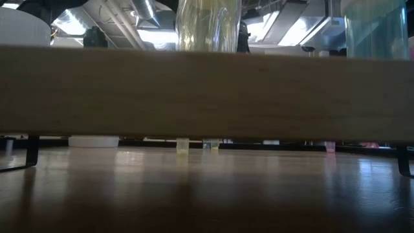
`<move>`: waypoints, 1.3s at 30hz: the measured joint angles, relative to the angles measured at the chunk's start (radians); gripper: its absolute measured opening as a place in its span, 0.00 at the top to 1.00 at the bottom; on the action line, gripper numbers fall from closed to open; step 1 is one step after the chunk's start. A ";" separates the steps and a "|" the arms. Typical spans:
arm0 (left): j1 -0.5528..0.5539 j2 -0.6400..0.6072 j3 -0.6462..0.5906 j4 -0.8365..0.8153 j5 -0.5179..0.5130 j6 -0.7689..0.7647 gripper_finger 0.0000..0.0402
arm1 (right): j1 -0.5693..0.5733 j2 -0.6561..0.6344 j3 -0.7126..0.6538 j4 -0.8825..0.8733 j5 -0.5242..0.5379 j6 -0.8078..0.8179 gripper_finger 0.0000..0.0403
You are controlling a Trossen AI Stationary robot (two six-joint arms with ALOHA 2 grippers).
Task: Pick and place medicine bottles onto shelf by color
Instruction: Put the bottom yellow pill bottle on the shelf aligned with the other yellow pill bottle
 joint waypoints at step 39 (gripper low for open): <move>0.003 -0.001 0.000 -0.017 -0.001 -0.027 0.72 | 0.000 0.000 0.000 0.000 0.000 0.000 0.49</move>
